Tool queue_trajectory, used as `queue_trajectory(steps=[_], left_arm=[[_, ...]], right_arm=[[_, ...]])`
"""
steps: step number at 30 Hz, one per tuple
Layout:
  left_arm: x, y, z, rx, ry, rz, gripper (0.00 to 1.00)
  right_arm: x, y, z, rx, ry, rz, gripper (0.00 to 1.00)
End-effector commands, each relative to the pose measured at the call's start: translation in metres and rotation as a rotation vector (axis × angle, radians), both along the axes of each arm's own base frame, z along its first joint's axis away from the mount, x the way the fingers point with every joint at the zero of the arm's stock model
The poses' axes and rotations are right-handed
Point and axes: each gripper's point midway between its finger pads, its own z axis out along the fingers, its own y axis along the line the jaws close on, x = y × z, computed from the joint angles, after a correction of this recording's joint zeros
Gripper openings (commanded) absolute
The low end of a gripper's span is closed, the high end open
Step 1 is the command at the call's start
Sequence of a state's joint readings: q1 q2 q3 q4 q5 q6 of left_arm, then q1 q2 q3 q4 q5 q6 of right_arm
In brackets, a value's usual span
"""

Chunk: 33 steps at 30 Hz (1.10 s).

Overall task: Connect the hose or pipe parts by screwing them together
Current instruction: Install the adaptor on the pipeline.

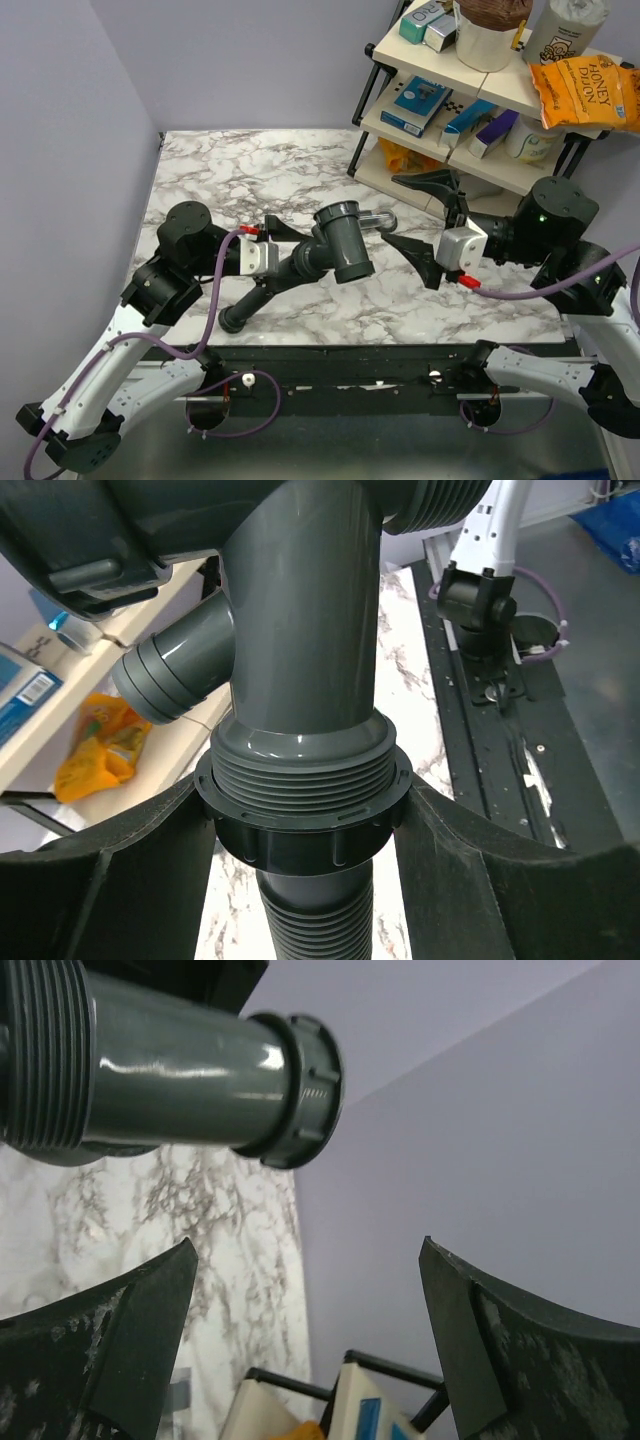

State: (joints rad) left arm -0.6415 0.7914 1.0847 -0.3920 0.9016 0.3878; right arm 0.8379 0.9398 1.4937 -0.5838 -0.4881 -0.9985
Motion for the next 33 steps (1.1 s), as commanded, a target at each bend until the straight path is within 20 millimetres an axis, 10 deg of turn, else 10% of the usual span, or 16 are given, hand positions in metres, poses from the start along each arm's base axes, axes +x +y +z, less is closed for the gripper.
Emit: queue_trajectory(steps=[1,7,10,11,13,33], left_arm=[[-0.014,0.000,0.020,-0.047,-0.040,-0.070,0.00],[-0.006,0.002,0.037,-0.104,-0.053,0.000,0.00],[-0.004,0.003,0.049,-0.156,-0.041,0.029,0.00],[0.001,0.003,0.050,-0.168,-0.032,0.056,0.00],[0.003,0.004,0.060,-0.213,-0.024,0.080,0.00],[0.021,0.001,0.055,-0.218,-0.020,0.145,0.00]], right_arm=[[-0.023,0.005,0.017,-0.014,-0.125,0.138,1.00],[-0.012,-0.003,0.008,0.073,-0.092,0.042,0.91],[-0.008,-0.005,0.002,0.100,-0.049,0.010,0.56],[-0.007,-0.003,-0.003,0.110,0.004,0.009,0.22],[-0.006,0.001,-0.013,0.118,0.064,0.010,0.03],[-0.040,0.041,0.013,0.141,0.163,0.322,0.01]])
